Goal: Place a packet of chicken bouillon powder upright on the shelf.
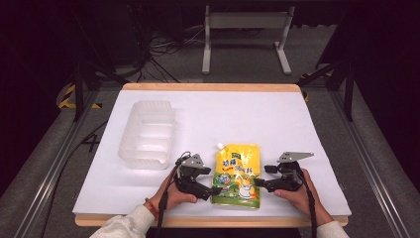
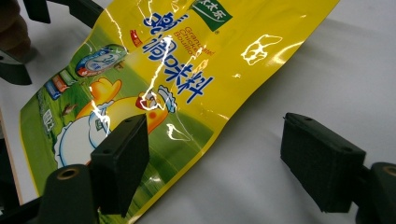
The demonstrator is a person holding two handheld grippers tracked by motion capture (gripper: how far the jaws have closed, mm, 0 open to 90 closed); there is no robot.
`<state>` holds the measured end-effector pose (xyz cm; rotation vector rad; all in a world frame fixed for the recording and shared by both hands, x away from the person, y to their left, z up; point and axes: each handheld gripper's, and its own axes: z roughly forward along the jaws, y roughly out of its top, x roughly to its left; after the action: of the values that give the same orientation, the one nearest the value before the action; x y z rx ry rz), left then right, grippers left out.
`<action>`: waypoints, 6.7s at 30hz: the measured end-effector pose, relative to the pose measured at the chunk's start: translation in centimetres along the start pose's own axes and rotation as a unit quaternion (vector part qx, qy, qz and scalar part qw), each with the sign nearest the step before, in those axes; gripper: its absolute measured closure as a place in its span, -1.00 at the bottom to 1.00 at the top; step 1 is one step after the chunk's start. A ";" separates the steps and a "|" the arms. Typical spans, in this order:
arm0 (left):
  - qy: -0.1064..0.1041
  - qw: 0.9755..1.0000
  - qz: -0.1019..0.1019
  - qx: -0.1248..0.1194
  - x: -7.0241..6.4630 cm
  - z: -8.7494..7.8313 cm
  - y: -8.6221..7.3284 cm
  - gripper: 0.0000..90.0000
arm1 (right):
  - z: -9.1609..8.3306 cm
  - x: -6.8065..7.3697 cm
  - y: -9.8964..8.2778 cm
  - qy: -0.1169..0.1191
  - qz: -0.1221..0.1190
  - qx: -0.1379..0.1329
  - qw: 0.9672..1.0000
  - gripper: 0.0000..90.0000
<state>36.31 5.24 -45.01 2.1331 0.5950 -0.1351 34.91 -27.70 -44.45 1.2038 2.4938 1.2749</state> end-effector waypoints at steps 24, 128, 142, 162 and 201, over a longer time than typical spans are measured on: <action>-0.009 1.000 0.014 0.006 0.6 0.8 1.2 0.11 | 2.1 1.9 1.2 0.079 0.001 0.004 0.997 -0.23; 0.292 0.932 0.049 -0.207 5.4 -19.5 0.8 0.92 | 8.5 14.6 18.3 0.067 -0.262 -0.193 0.943 1.00; 0.313 0.922 0.026 -0.226 7.2 -21.5 -0.7 0.93 | 11.6 15.5 20.5 0.069 -0.261 -0.190 0.944 1.00; 0.335 0.917 0.001 -0.216 9.6 -21.9 -2.4 0.93 | 15.8 15.6 21.6 0.036 -0.266 -0.162 0.950 0.99; 0.343 0.930 0.010 -0.136 10.2 -20.4 -4.2 0.90 | 18.8 15.4 18.8 0.029 -0.245 -0.120 0.962 0.92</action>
<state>40.94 27.19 -39.03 1.8816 0.9275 0.6957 43.36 1.35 -39.19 0.4576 2.3669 1.4186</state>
